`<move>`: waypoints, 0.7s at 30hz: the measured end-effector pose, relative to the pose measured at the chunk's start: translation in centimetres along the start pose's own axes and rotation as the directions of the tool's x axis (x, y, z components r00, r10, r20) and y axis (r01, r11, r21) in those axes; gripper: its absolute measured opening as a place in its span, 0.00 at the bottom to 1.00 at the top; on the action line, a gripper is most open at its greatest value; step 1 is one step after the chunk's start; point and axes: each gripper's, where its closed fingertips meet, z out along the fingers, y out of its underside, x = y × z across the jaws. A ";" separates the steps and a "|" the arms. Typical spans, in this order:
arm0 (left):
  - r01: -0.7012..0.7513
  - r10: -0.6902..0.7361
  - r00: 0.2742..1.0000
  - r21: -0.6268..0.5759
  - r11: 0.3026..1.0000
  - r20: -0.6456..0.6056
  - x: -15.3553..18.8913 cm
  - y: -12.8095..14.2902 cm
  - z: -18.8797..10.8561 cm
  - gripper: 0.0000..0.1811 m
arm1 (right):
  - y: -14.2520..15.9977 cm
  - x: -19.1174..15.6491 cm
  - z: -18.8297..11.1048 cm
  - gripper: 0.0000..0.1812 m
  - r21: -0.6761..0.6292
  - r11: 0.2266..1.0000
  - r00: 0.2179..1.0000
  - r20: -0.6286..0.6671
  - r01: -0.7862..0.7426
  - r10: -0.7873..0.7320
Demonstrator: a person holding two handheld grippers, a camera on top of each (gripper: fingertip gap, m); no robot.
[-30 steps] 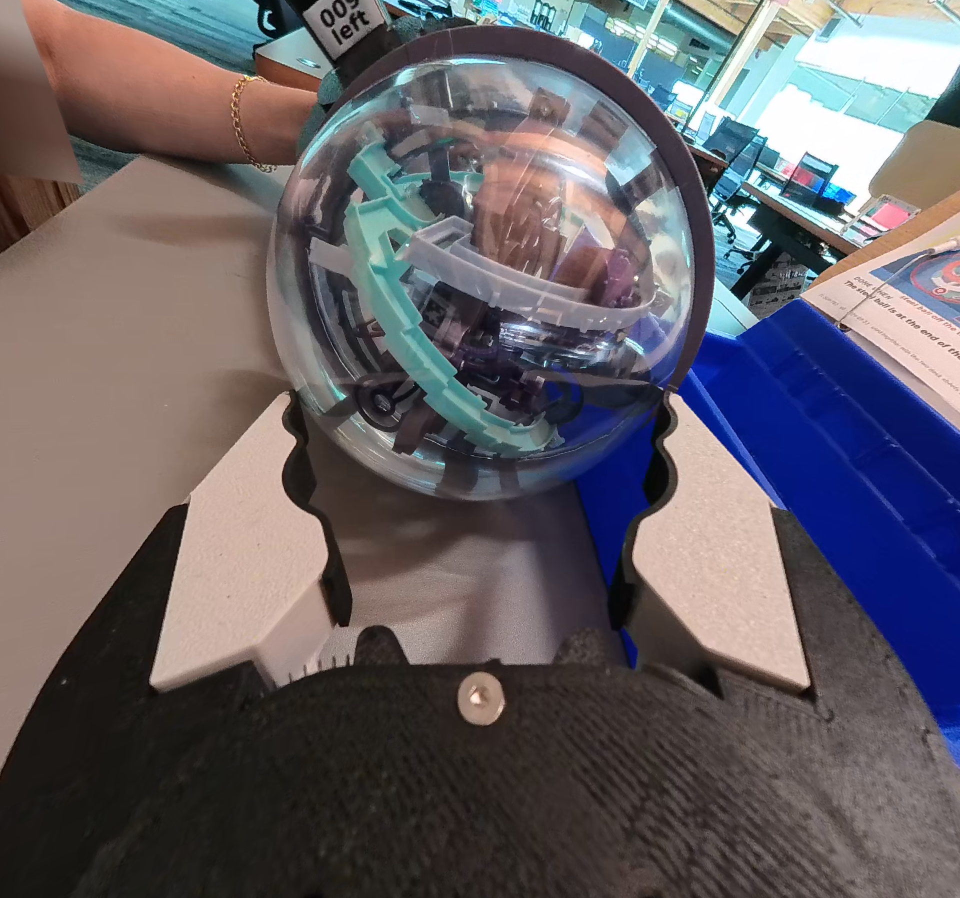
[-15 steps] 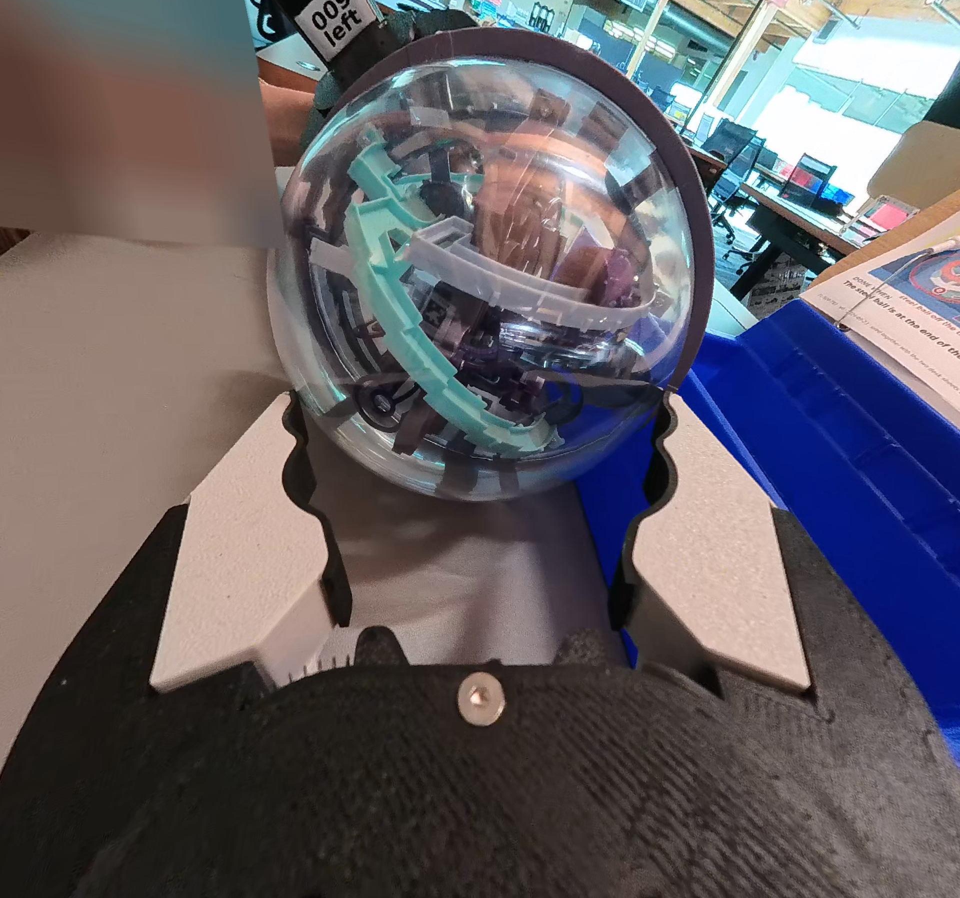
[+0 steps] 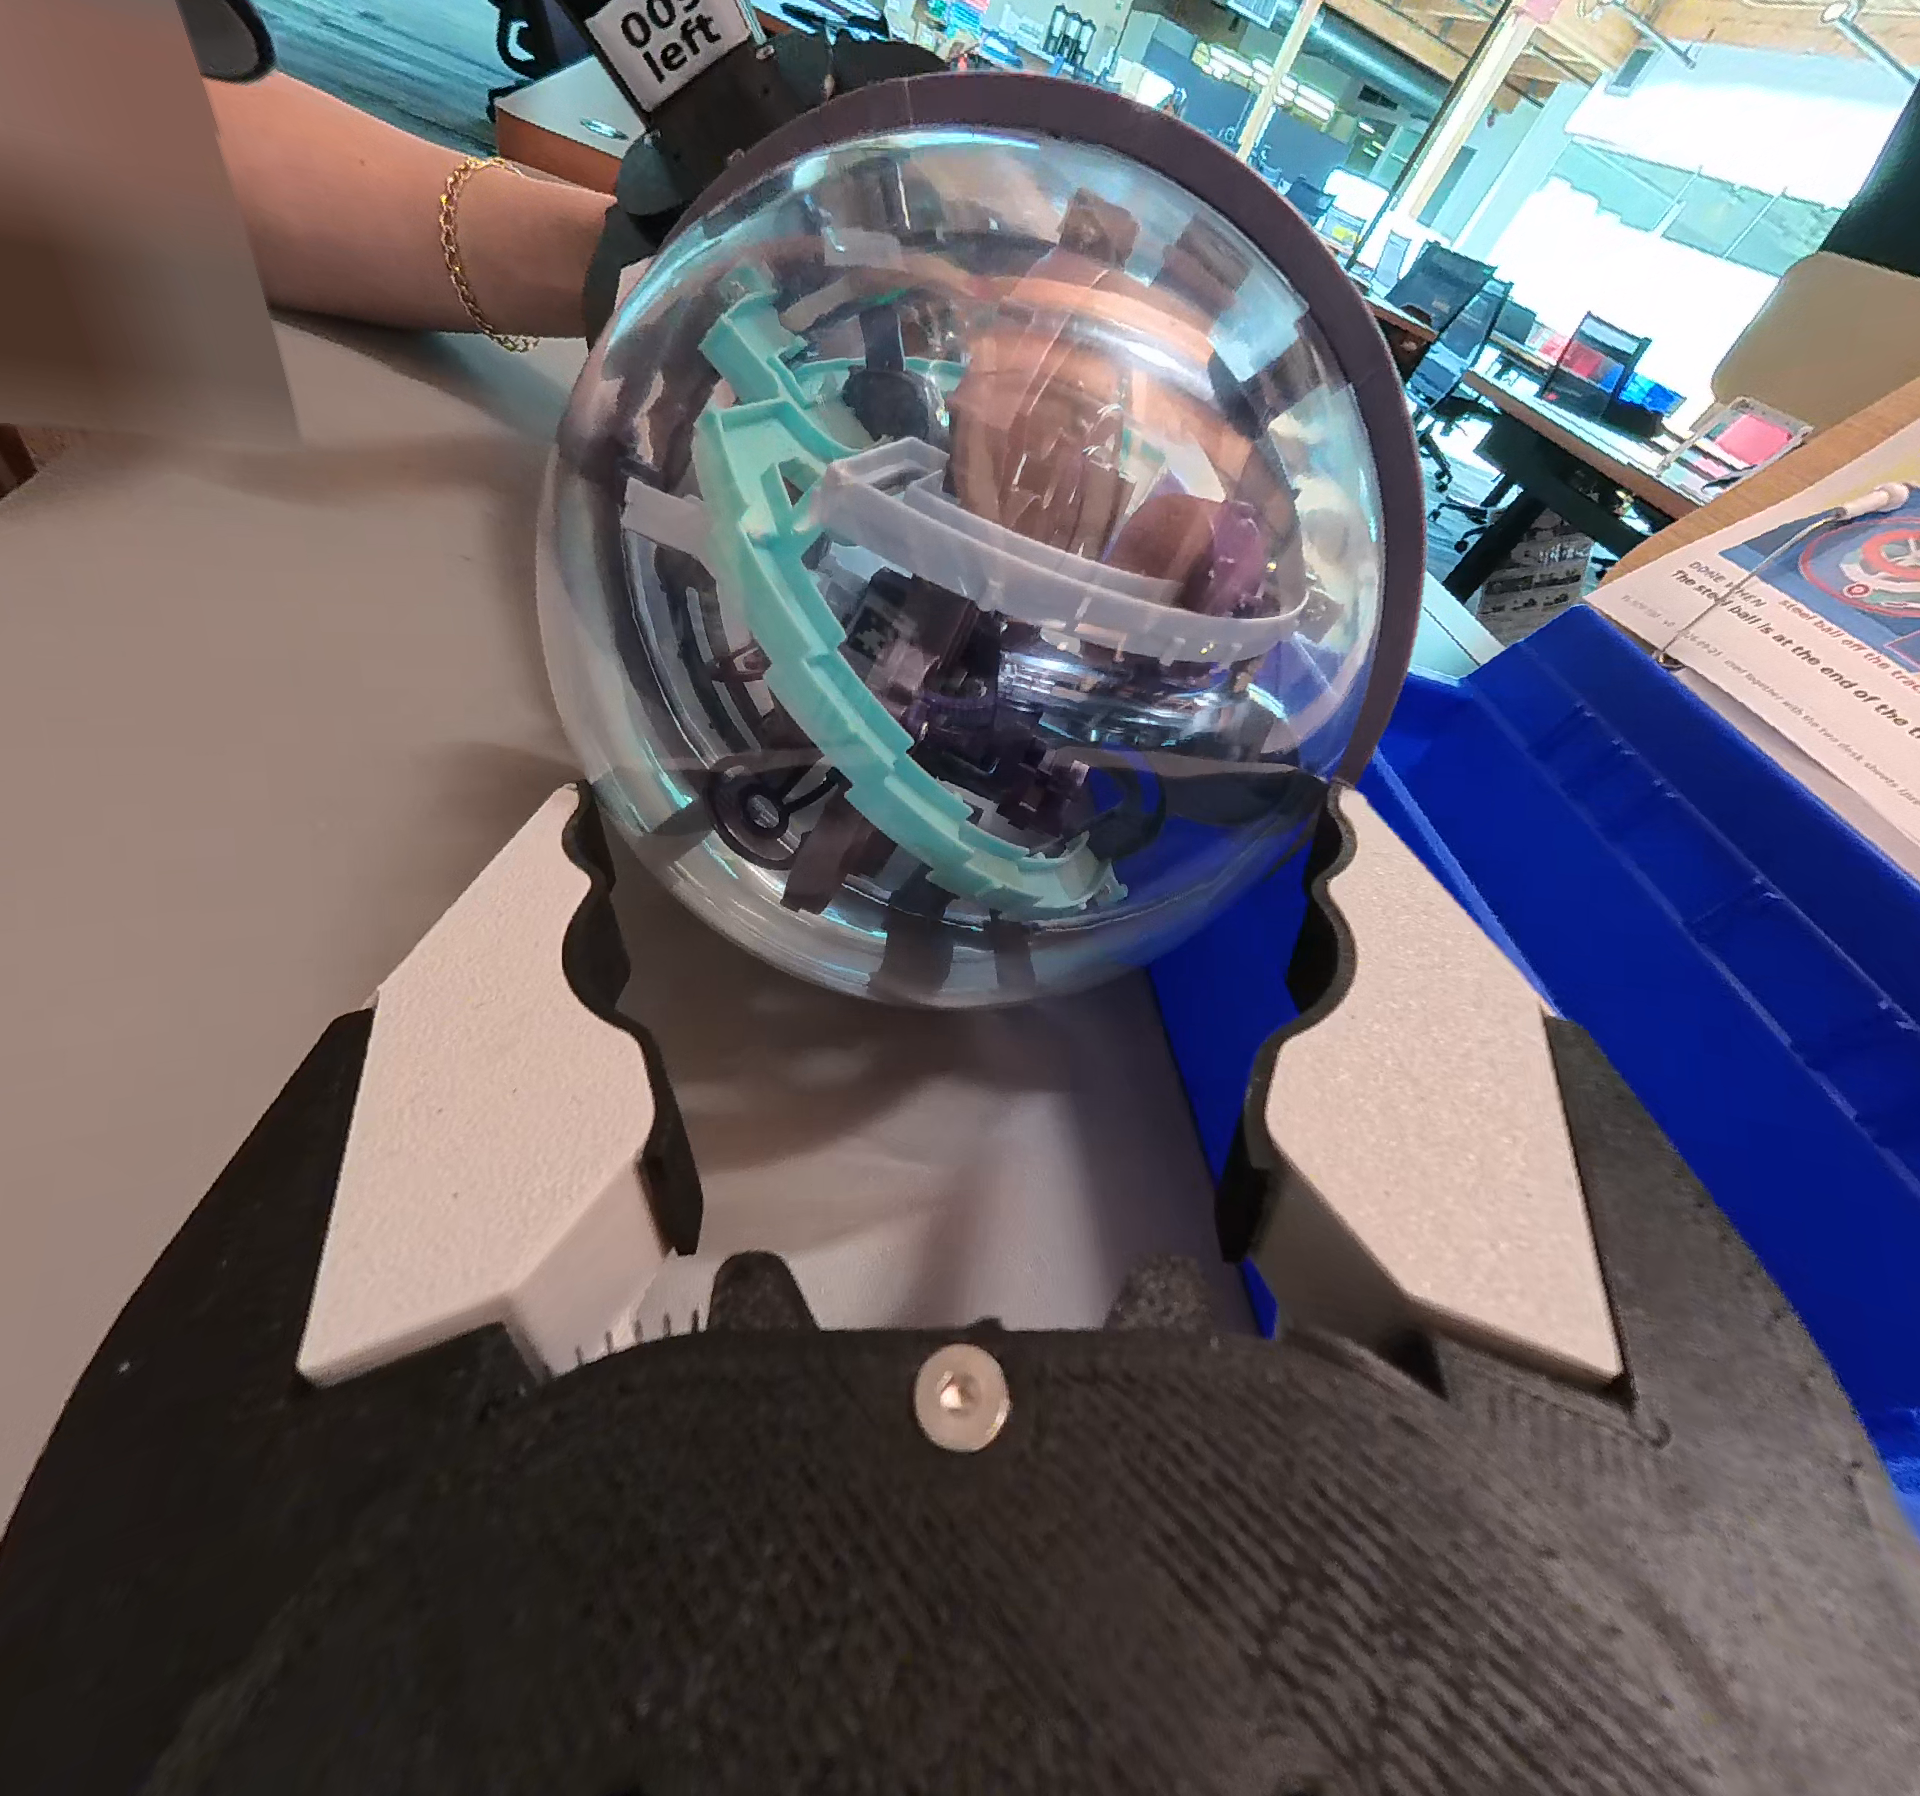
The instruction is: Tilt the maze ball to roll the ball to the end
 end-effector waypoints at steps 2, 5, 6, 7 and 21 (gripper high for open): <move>0.011 -0.011 1.000 -0.009 1.000 -0.003 0.0 0.2 -0.1 0.62 | -0.2 0.0 0.1 0.72 0.001 1.000 1.000 -0.009 0.013 -0.013; 0.035 -0.035 0.999 -0.017 0.999 -0.005 -0.1 0.3 -0.1 0.62 | -0.4 0.1 0.1 0.73 0.003 0.999 0.999 -0.020 0.035 -0.035; 0.044 -0.044 0.999 -0.015 0.999 -0.006 -0.1 0.2 -0.1 0.62 | -0.4 0.0 0.1 0.73 0.006 0.999 0.999 -0.019 0.034 -0.034; 0.051 -0.051 0.999 -0.011 0.999 -0.008 -0.1 0.1 -0.1 0.62 | -0.3 0.0 0.1 0.73 0.009 1.000 0.999 -0.016 0.029 -0.029; 0.092 -0.092 0.995 0.005 0.996 -0.025 0.0 -0.9 -0.1 0.60 | 0.2 -0.1 -0.2 0.72 0.010 1.000 0.999 0.028 -0.023 0.023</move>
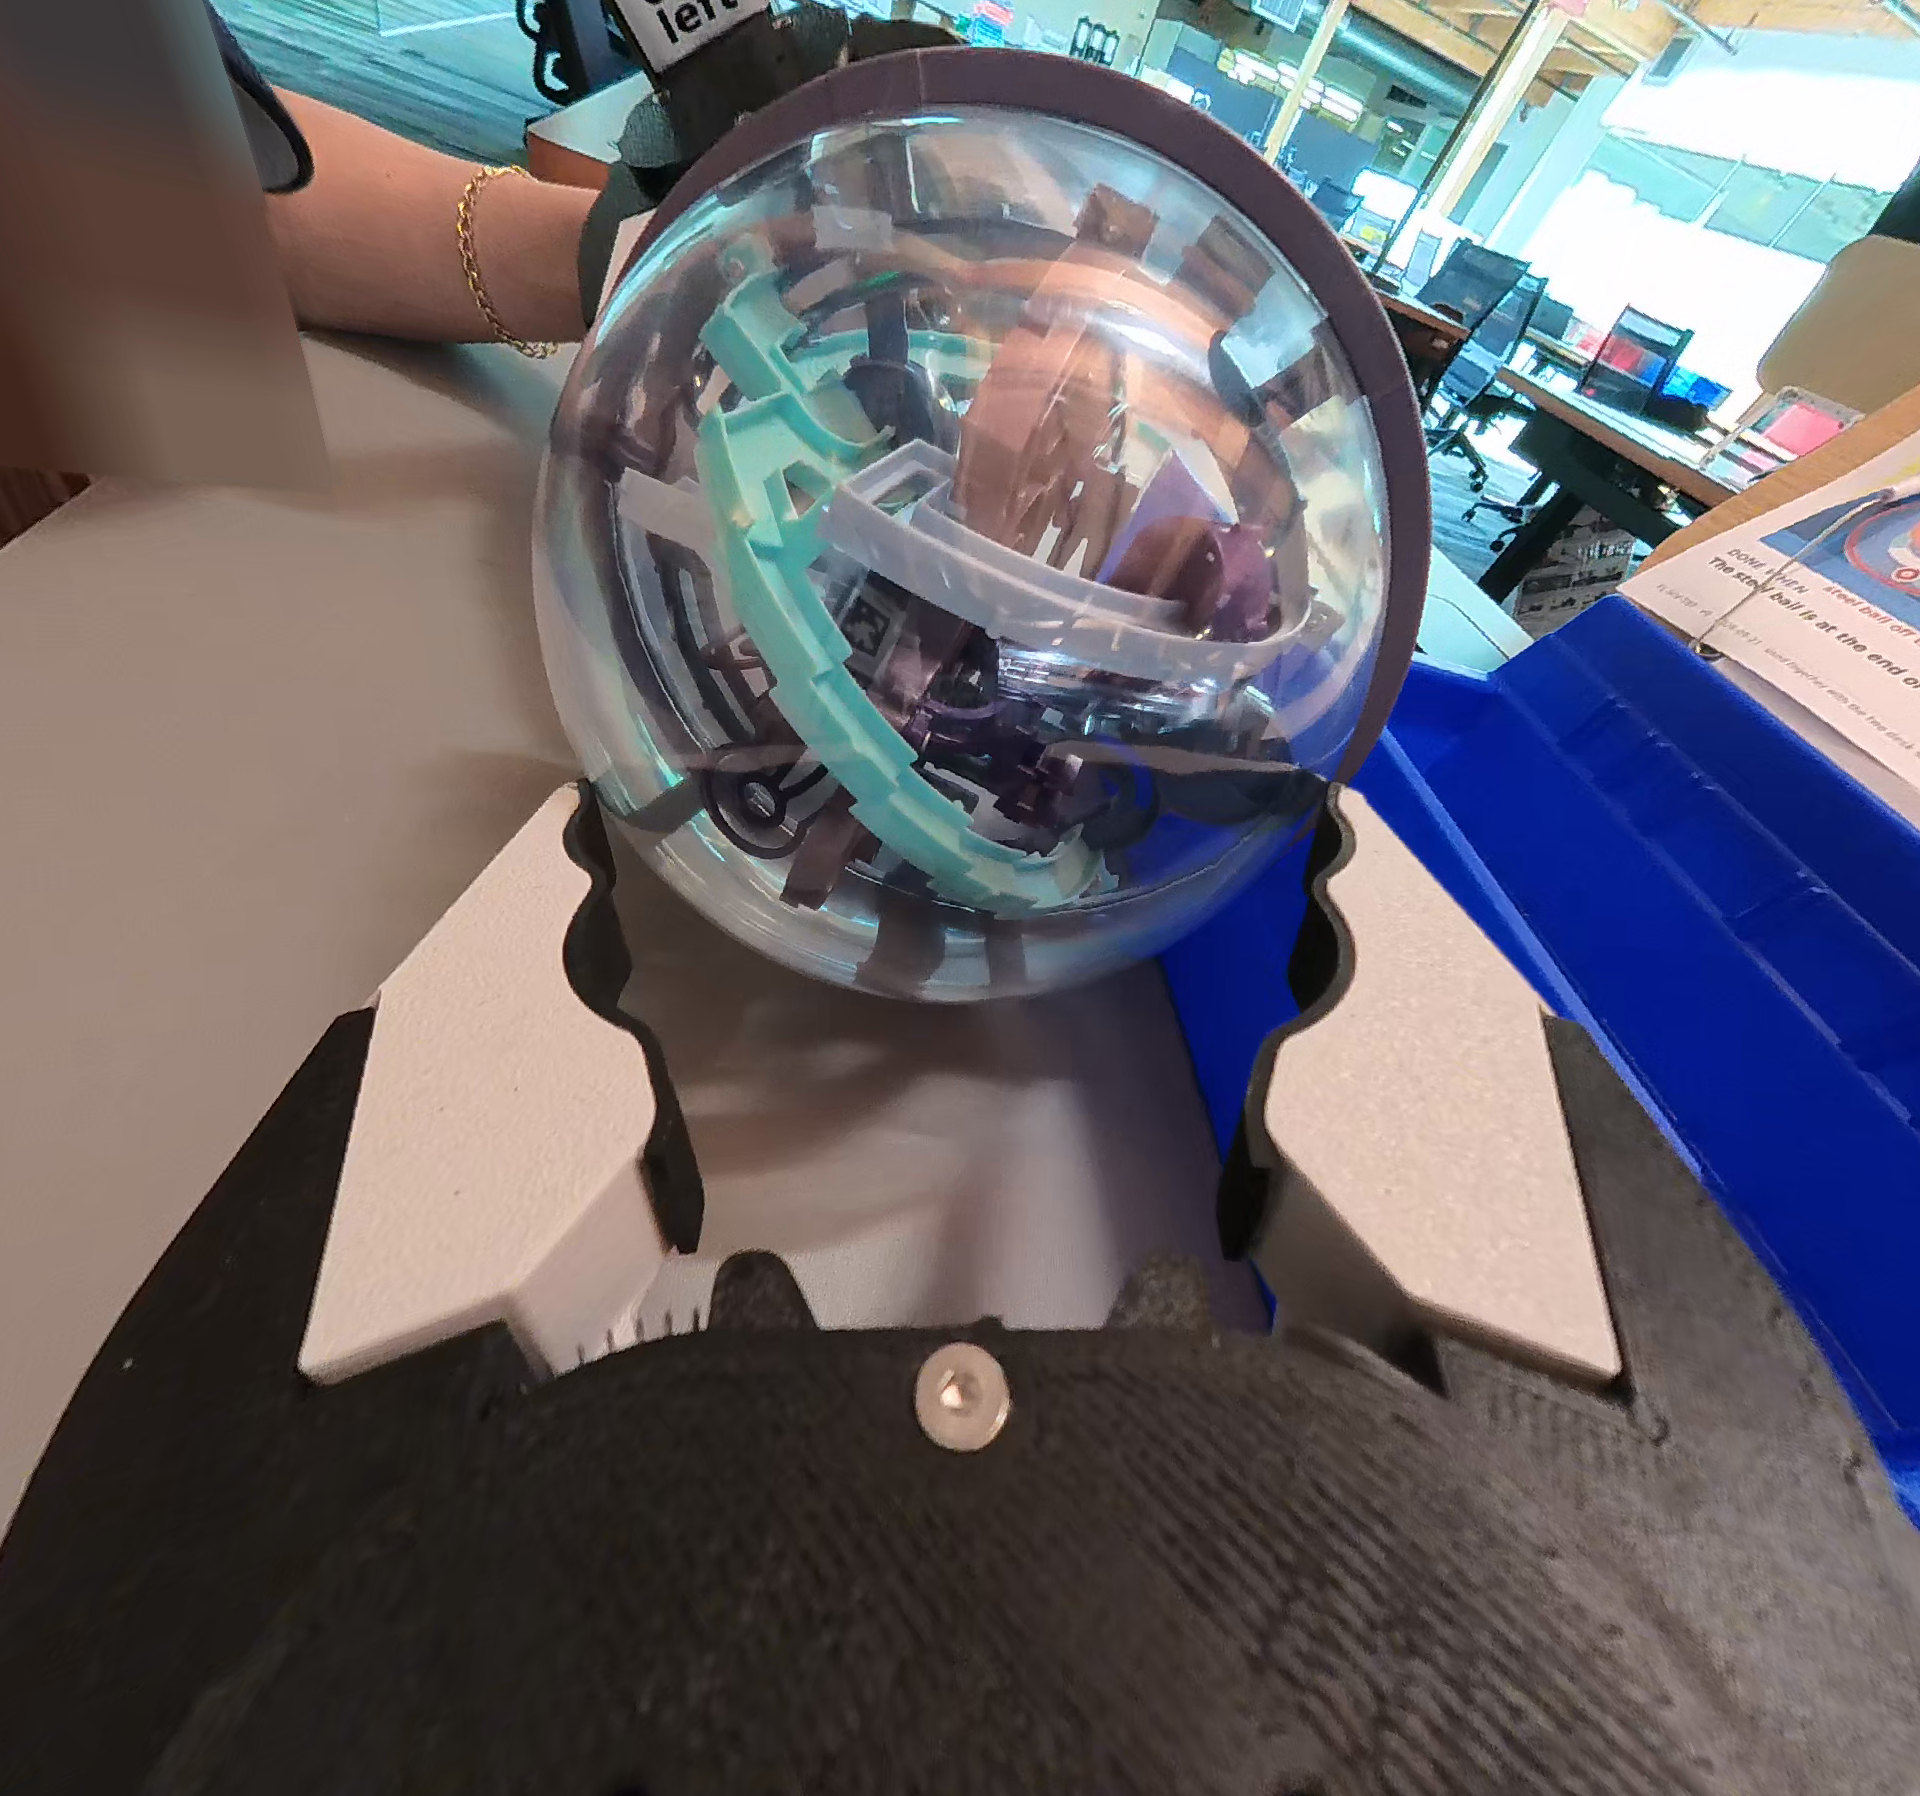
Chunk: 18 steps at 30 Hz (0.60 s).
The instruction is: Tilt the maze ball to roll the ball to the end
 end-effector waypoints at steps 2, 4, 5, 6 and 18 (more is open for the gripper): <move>0.005 -0.005 1.000 -0.001 1.000 -0.002 0.0 0.0 0.0 0.60 | 0.0 0.0 0.0 0.72 -0.001 1.000 1.000 0.000 -0.001 0.001; 0.011 -0.011 1.000 -0.003 1.000 -0.004 0.0 -0.1 0.0 0.59 | 0.0 0.0 0.0 0.72 -0.001 1.000 1.000 0.001 -0.002 0.002; 0.015 -0.015 1.000 -0.003 1.000 -0.005 0.0 -0.1 0.0 0.59 | 0.0 0.0 0.0 0.71 -0.002 1.000 1.000 0.003 -0.002 0.002; 0.019 -0.019 1.000 -0.002 1.000 -0.007 0.0 -0.2 0.0 0.59 | 0.1 0.0 -0.1 0.71 -0.003 1.000 1.000 0.005 -0.001 0.001; 0.037 -0.037 0.999 0.004 0.999 -0.007 0.0 -0.7 0.1 0.57 | 0.3 -0.1 -0.3 0.71 -0.014 1.000 1.000 0.025 -0.004 0.004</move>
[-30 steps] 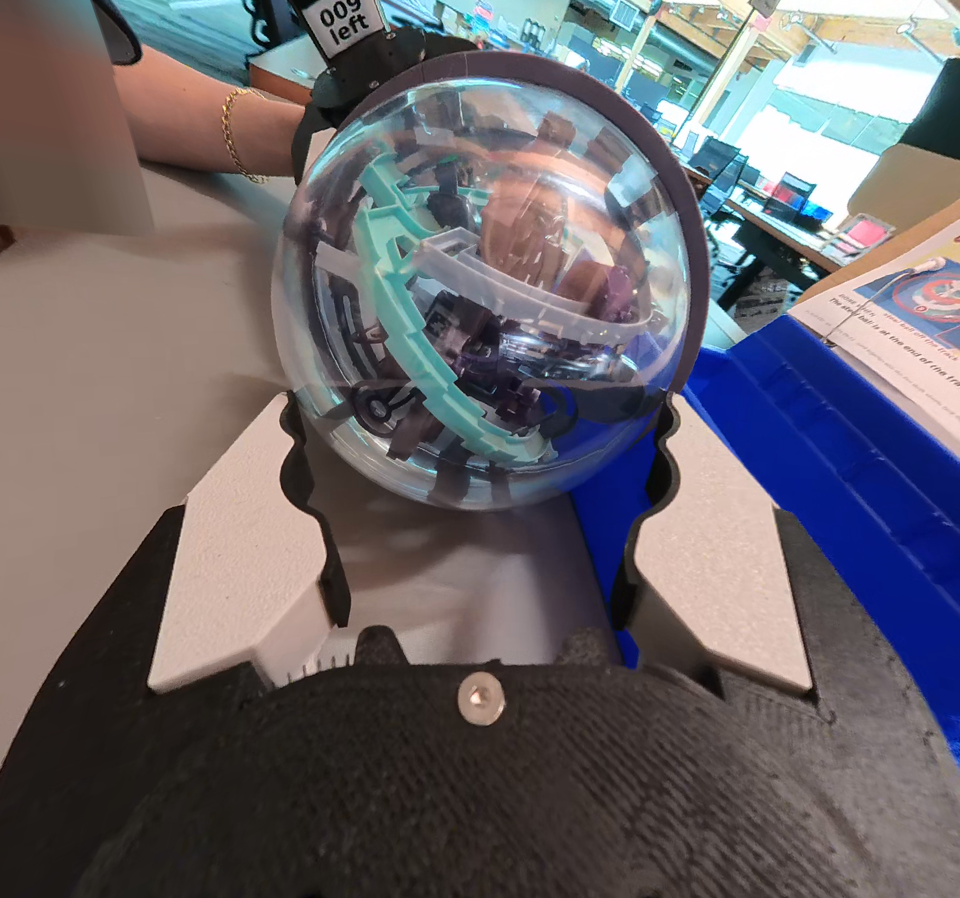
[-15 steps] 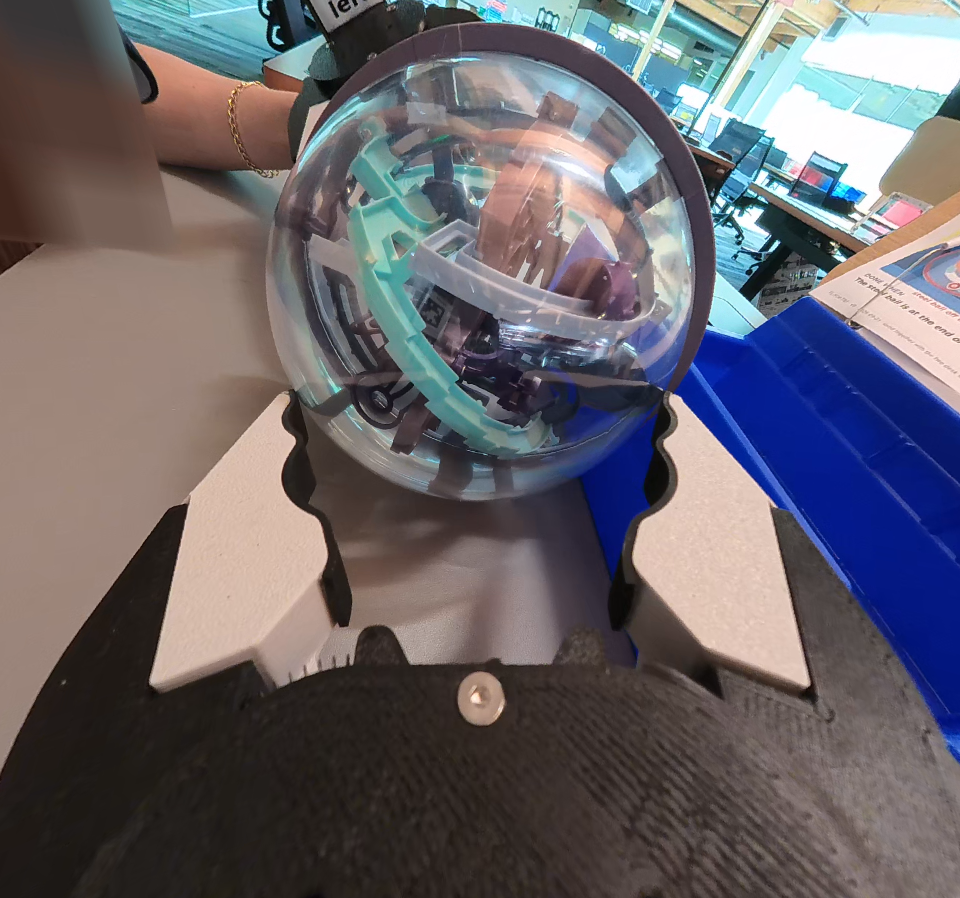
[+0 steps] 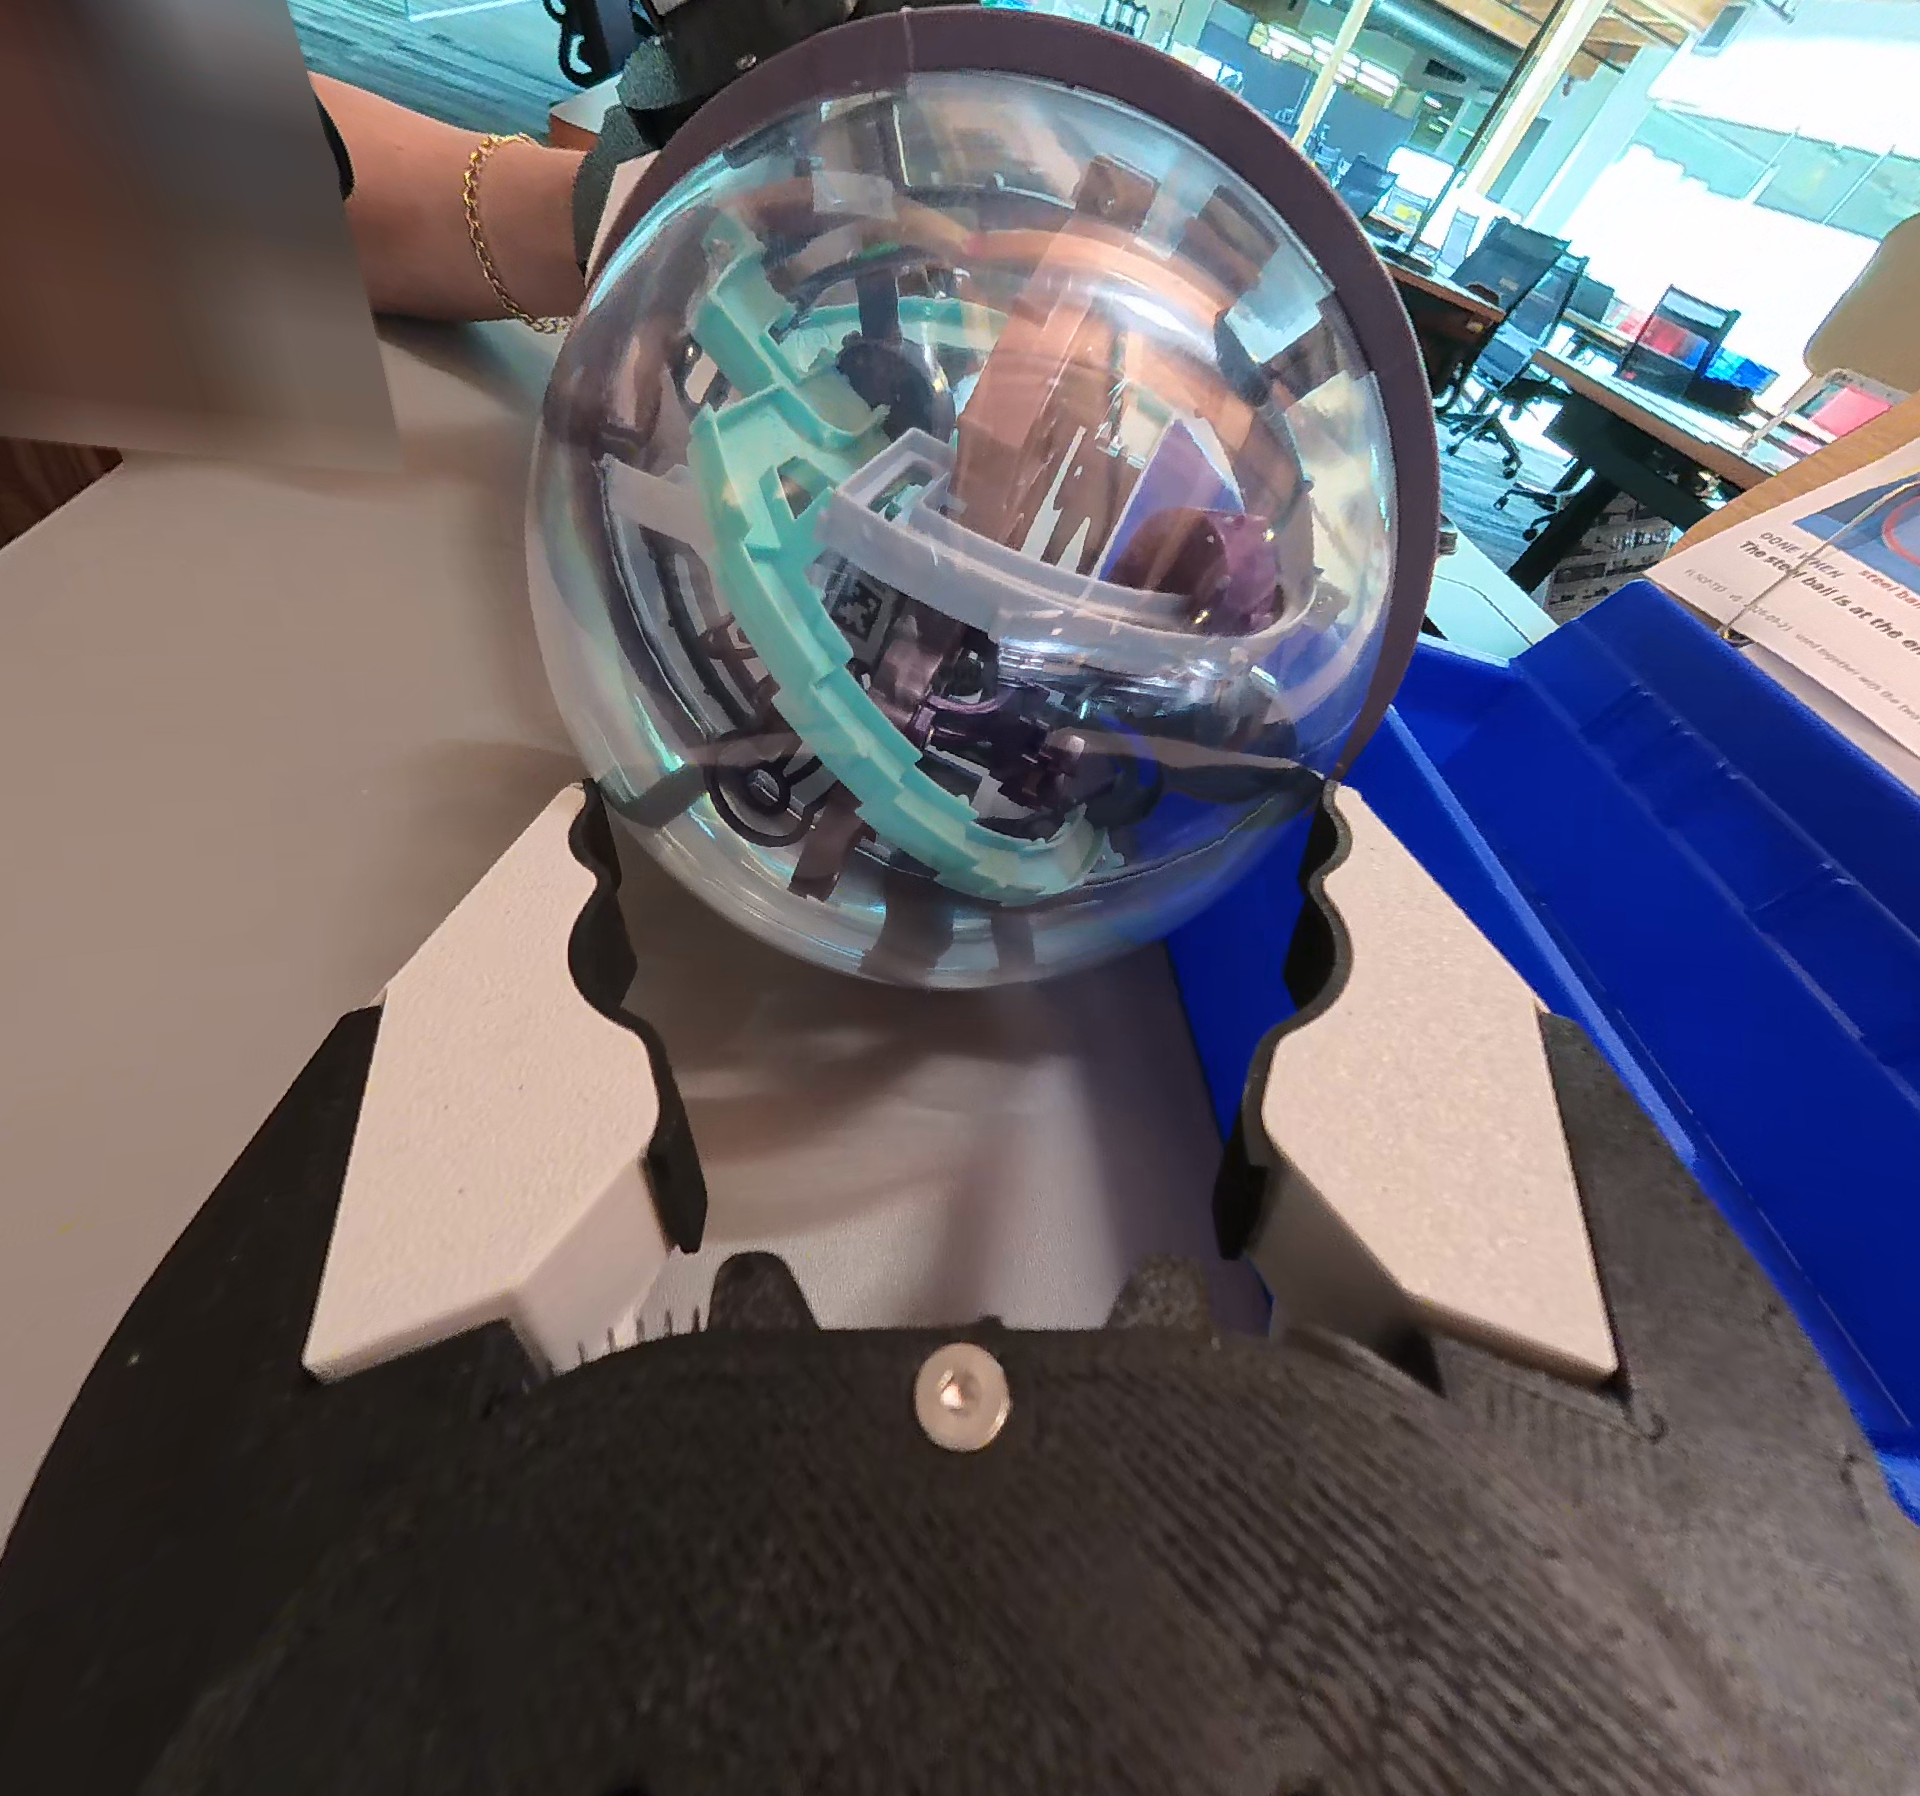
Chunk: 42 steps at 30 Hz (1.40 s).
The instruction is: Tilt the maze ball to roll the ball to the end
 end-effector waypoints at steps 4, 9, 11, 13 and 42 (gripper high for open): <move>0.010 -0.010 1.000 0.005 1.000 -0.002 0.0 -0.2 0.0 0.57 | 0.1 0.0 0.0 0.71 -0.002 1.000 1.000 0.007 -0.003 0.003; 0.015 -0.015 1.000 0.018 1.000 0.000 0.0 -0.2 0.0 0.57 | 0.1 0.0 -0.1 0.71 -0.004 1.000 1.000 0.012 -0.004 0.004; 0.000 0.000 1.000 0.031 1.000 0.005 0.0 -0.3 0.0 0.56 | 0.1 0.0 -0.1 0.71 -0.004 1.000 1.000 0.012 -0.007 0.007; -0.030 0.029 0.999 0.045 0.999 0.013 0.0 -0.5 -0.1 0.56 | 0.1 0.0 -0.1 0.71 -0.005 1.000 1.000 0.012 -0.008 0.008; 0.112 -0.113 0.994 0.098 0.989 0.005 -0.2 0.8 0.4 0.66 | 0.1 0.0 0.1 0.68 -0.010 1.000 1.000 0.011 -0.021 0.021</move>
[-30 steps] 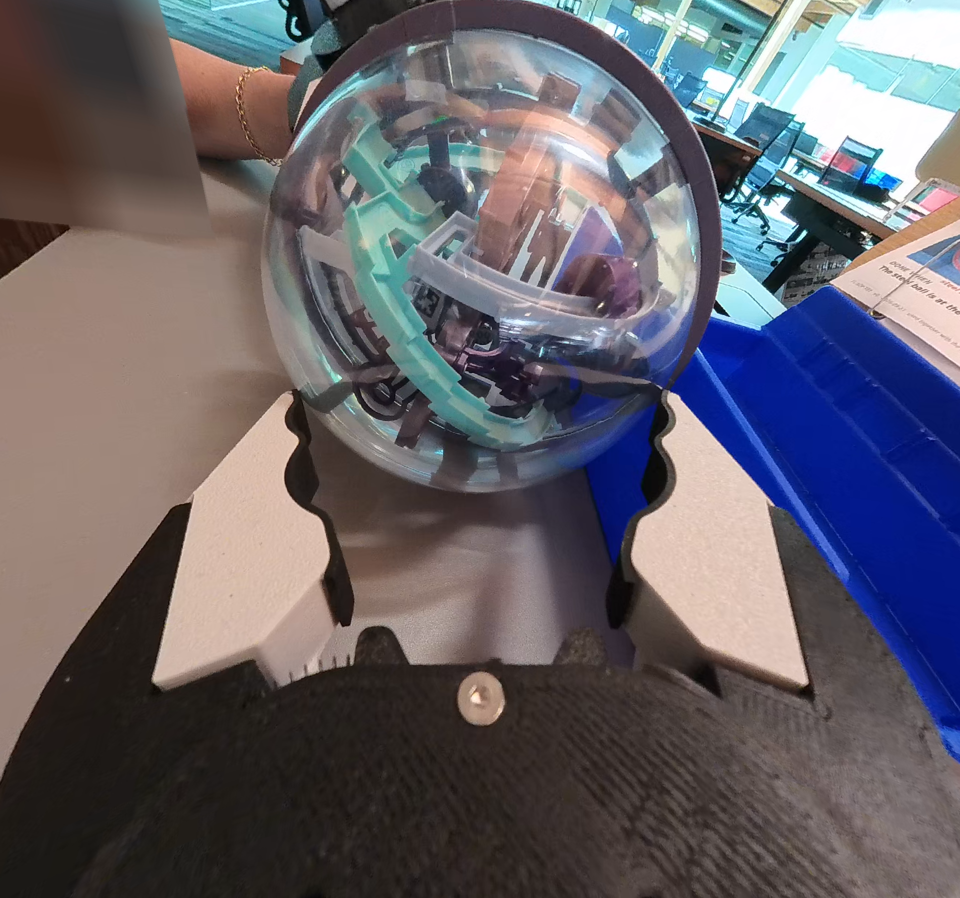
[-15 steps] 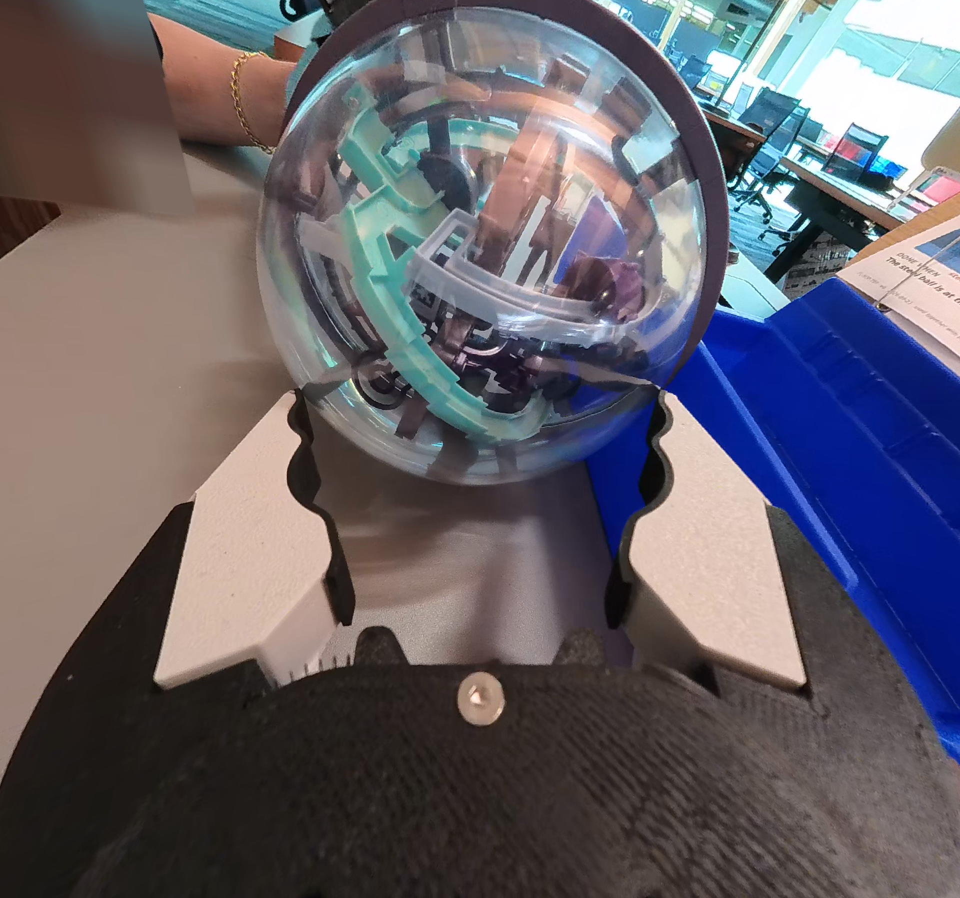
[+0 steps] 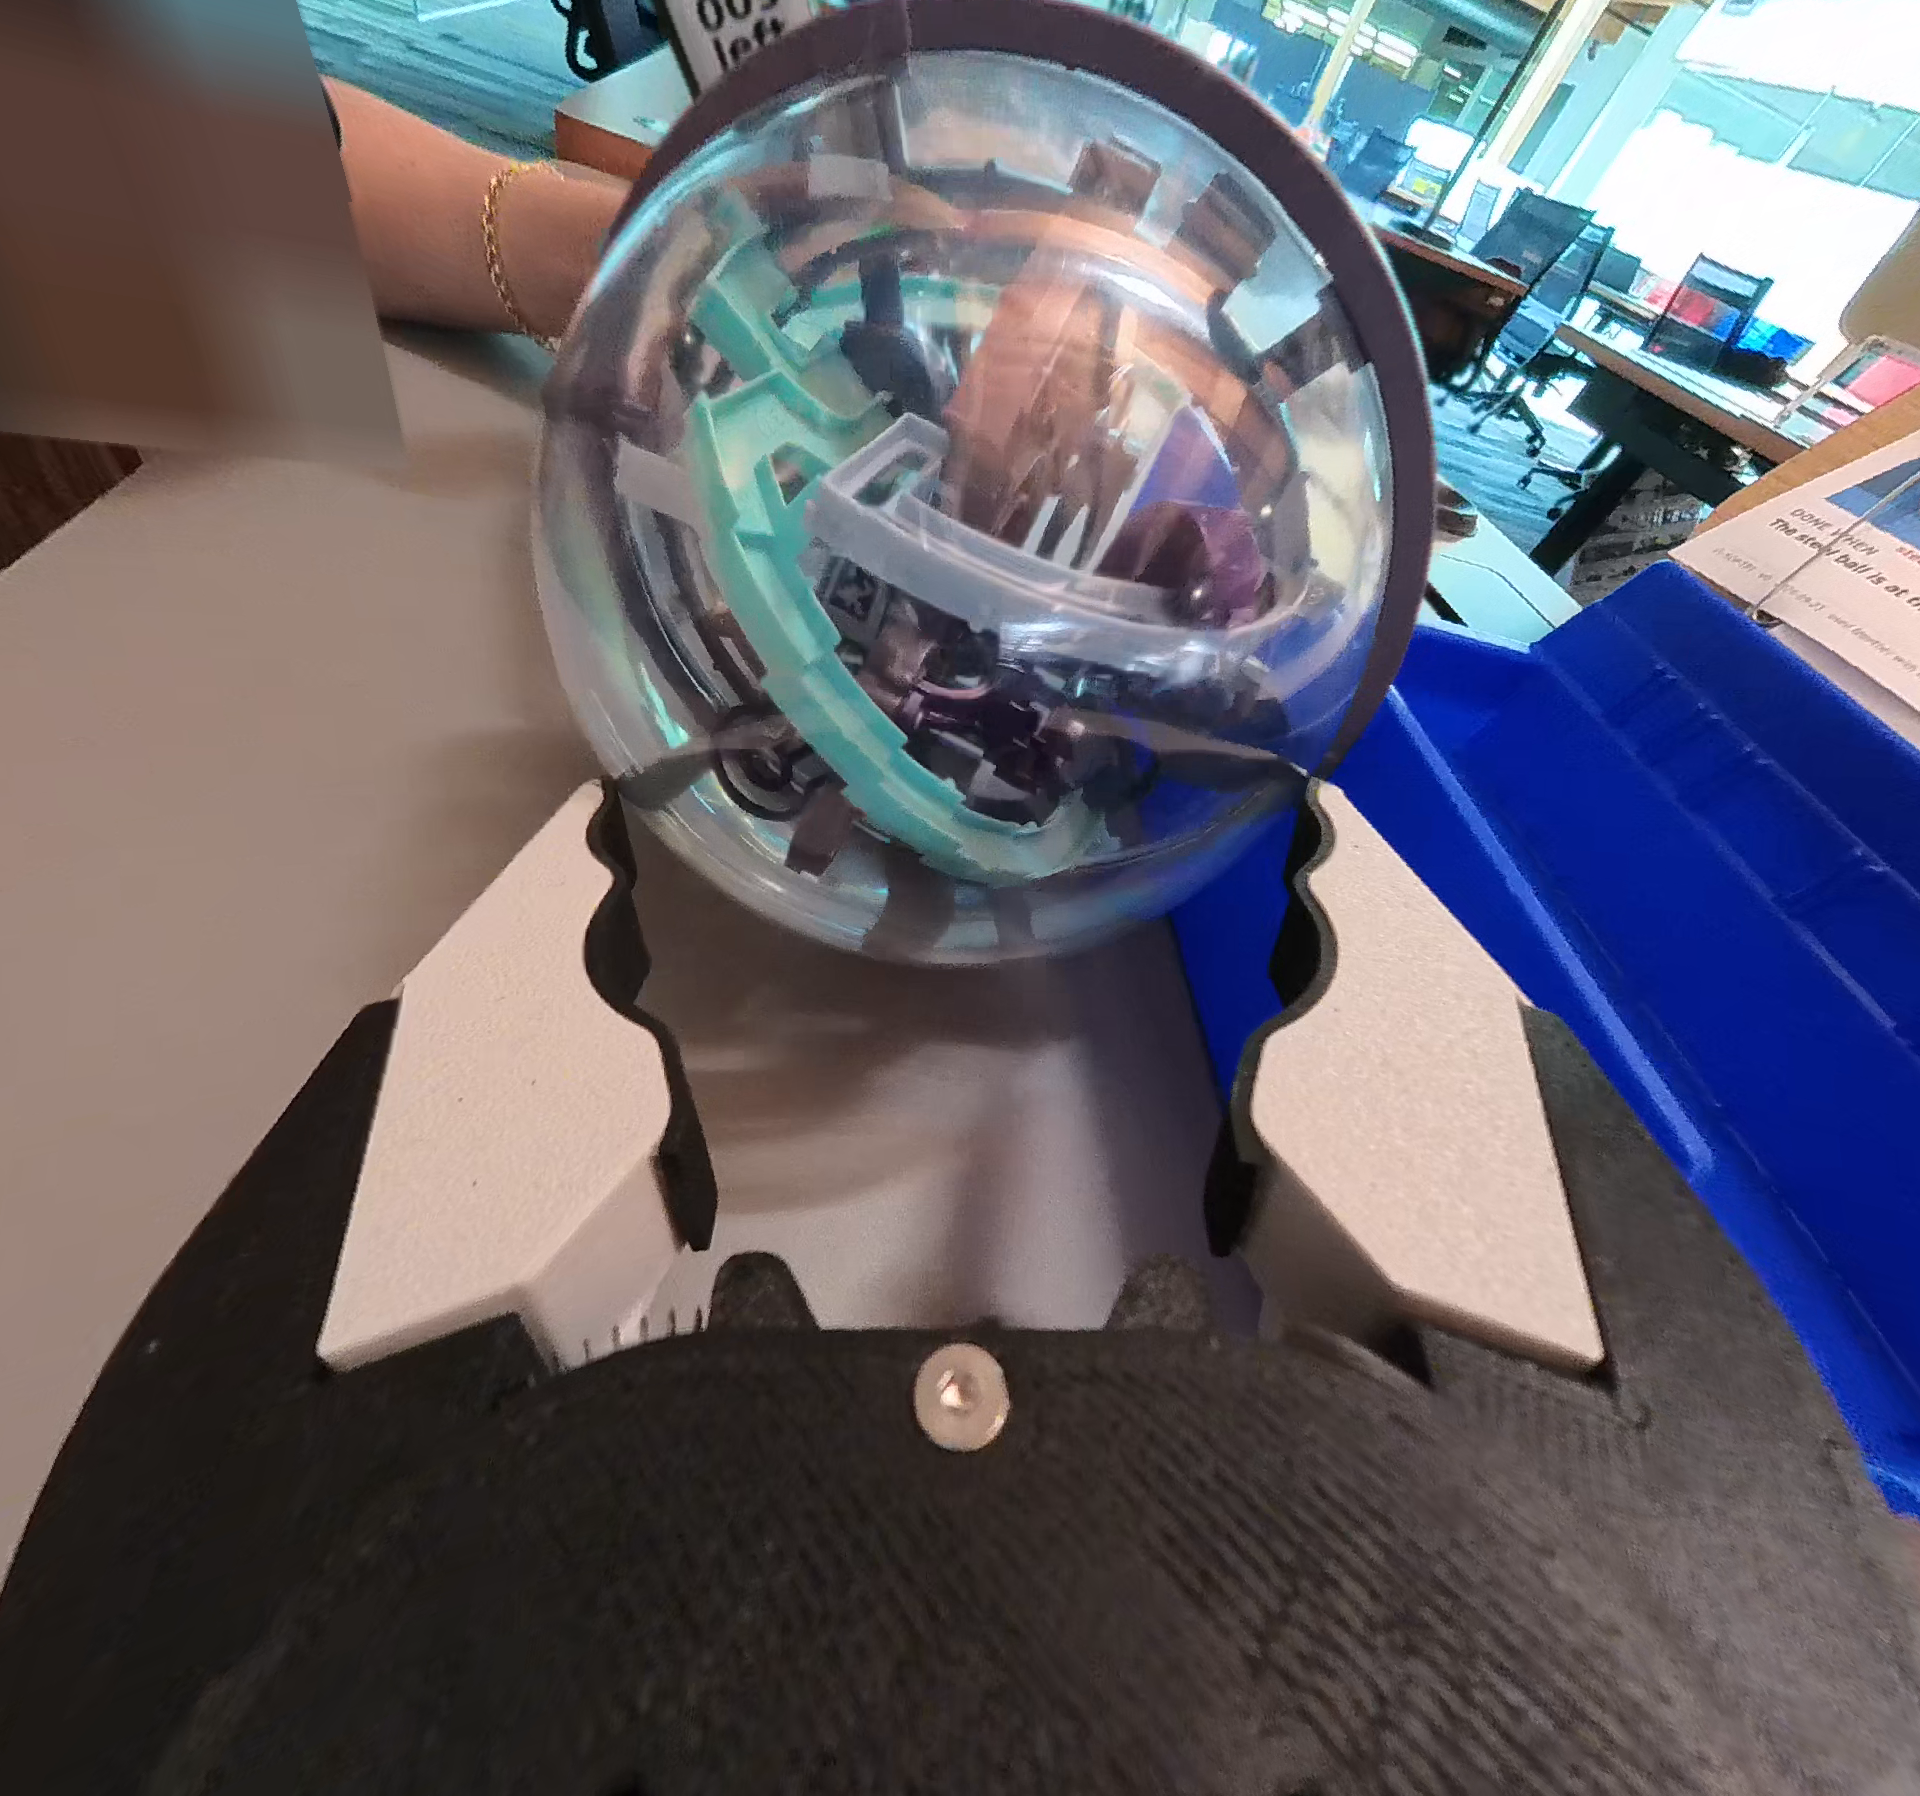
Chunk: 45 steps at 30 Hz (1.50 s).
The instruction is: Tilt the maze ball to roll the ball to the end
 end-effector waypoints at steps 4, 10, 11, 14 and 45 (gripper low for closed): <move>0.010 -0.010 1.000 0.000 1.000 -0.003 -0.1 0.3 -0.1 0.67 | -0.1 0.0 0.1 0.67 -0.003 1.000 1.000 -0.004 -0.003 0.003; 0.074 -0.073 0.997 0.033 0.997 -0.022 -0.3 0.1 -0.5 0.65 | -0.3 0.0 0.2 0.67 0.000 1.000 1.000 -0.007 -0.008 0.008; 0.090 -0.089 0.996 0.033 0.995 -0.027 -0.3 0.2 -0.6 0.65 | -0.4 0.0 0.2 0.67 0.004 1.000 1.000 -0.010 -0.014 0.014; 0.112 -0.111 0.993 0.033 0.993 -0.035 -0.5 0.5 -0.7 0.65 | -0.6 0.0 0.2 0.67 0.012 1.000 1.000 -0.013 -0.021 0.021; 0.204 -0.203 0.978 0.025 0.979 -0.046 -0.7 0.3 -0.7 0.61 | -0.4 0.2 0.6 0.73 -0.009 1.000 0.999 -0.050 -0.006 0.006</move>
